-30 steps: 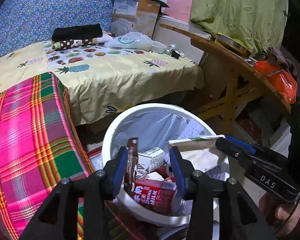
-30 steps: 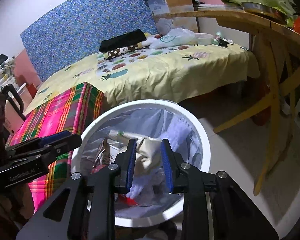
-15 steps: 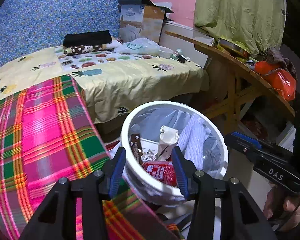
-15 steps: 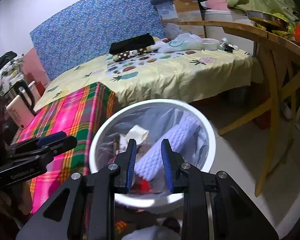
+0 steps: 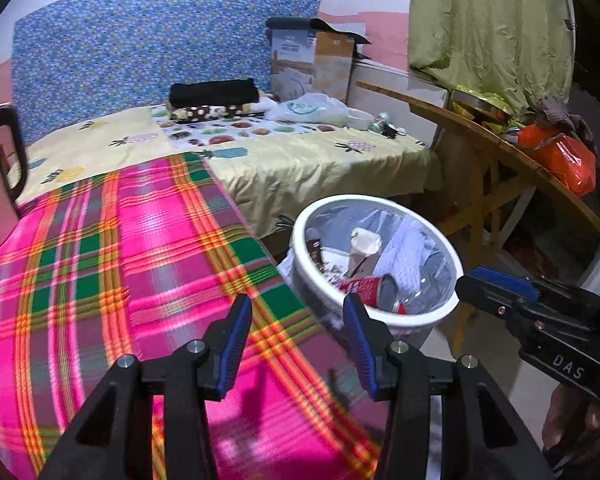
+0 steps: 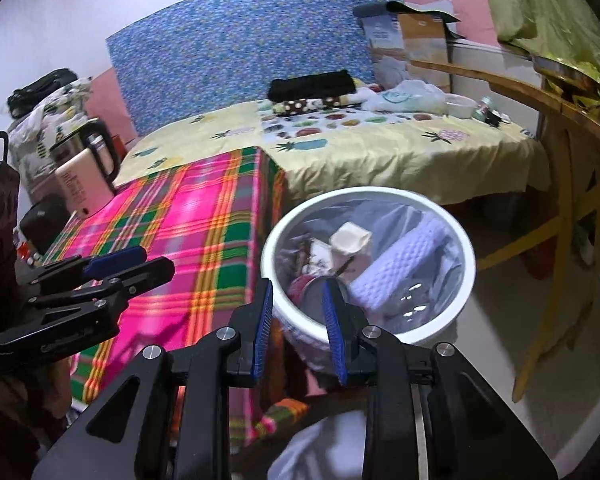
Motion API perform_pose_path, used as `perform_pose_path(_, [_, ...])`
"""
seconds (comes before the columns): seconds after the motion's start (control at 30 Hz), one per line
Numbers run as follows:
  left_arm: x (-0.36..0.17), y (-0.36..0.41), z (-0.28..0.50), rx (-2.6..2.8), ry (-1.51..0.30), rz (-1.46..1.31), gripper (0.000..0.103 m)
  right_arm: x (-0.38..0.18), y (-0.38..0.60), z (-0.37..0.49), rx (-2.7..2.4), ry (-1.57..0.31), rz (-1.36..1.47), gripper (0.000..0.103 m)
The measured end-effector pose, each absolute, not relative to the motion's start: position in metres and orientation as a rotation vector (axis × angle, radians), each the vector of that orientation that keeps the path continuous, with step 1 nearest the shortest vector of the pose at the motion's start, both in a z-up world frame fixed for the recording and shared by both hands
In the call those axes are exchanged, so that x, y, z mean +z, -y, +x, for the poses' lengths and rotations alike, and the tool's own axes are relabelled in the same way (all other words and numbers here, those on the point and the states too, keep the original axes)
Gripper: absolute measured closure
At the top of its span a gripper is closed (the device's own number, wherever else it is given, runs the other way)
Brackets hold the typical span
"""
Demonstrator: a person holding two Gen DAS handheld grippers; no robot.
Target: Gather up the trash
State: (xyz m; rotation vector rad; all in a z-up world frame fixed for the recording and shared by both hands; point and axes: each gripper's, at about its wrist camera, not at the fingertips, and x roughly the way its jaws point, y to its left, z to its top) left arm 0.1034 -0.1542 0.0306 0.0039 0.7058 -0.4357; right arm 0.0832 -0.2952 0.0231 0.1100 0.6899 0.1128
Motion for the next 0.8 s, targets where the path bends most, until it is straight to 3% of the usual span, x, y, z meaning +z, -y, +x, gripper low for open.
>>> perform_pose_path(0.8, [0.007, 0.085, 0.026, -0.229, -0.708, -0.016, 0.054, 0.01, 0.242, 0.04, 0.246, -0.712, 0.034, 0.076])
